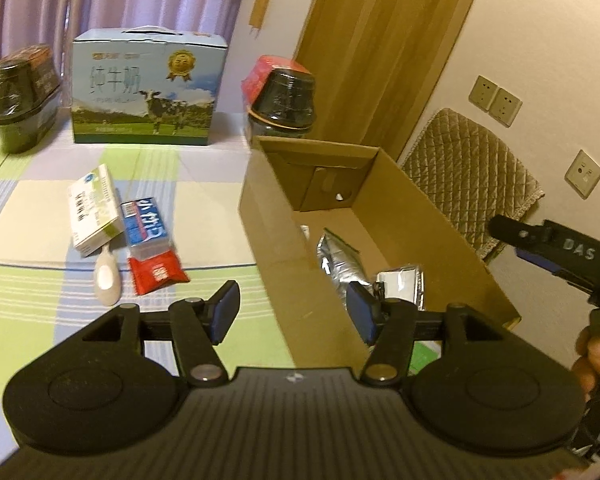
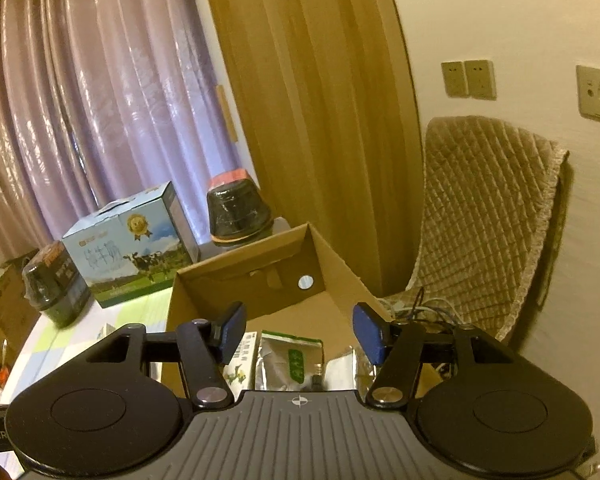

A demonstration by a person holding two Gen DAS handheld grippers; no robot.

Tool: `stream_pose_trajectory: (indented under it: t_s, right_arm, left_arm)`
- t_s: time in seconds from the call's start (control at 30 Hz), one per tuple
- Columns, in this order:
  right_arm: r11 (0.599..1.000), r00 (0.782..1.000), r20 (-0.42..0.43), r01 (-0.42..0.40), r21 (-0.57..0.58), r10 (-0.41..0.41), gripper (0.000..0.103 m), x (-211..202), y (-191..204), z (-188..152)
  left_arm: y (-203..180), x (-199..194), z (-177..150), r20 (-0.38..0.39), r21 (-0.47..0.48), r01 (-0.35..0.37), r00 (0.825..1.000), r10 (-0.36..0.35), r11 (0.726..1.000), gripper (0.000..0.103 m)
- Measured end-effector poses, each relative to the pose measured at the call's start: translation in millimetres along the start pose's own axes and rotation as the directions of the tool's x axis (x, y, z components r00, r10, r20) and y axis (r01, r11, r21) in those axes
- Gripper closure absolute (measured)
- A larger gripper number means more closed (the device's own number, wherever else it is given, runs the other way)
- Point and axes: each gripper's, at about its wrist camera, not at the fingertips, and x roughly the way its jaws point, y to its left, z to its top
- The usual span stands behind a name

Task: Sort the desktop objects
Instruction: 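Withdraw both open tools from the box toward the remaining items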

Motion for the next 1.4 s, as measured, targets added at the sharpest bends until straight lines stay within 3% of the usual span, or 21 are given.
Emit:
stream_pose_trajectory:
  t_s: [0.27, 0.4, 0.53, 0.7, 1.07, 1.4]
  right_arm:
    - [0.999, 0.999, 0.021, -0.040, 0.018, 0.040, 0.038, -34, 21, -9]
    - [0.997, 0.996, 0.024, -0.082, 0.003, 0.082, 0.034, -49, 44, -17]
    - [0.990, 0.990, -0.005, -0.141, -0.019, 0.141, 0.034, -56, 71, -27]
    - [0.979, 0.980, -0.040, -0.195, -0.056, 0.193, 0.034, -61, 102, -44]
    - [0.957, 0.958, -0.158, -0.260, -0.132, 0.238, 0.034, -52, 144, -84]
    - [0.940, 0.939, -0.243, -0.292, -0.179, 0.245, 0.033, -27, 163, -113]
  left_arm:
    - [23, -32, -13, 0.011, -0.002, -0.058, 0.998, 0.058, 0.998, 0.039]
    - [41, -55, -25, 0.021, 0.001, -0.105, 0.994, 0.105, 0.995, 0.029]
    - [60, -77, -36, 0.028, -0.002, -0.149, 0.988, 0.149, 0.989, 0.018]
    - [87, -100, -45, 0.028, -0.014, -0.211, 0.977, 0.212, 0.977, 0.012]
    - [132, -123, -57, 0.011, -0.006, -0.293, 0.956, 0.293, 0.956, 0.007]
    - [150, -104, -59, -0.022, 0.003, -0.311, 0.950, 0.311, 0.950, 0.007]
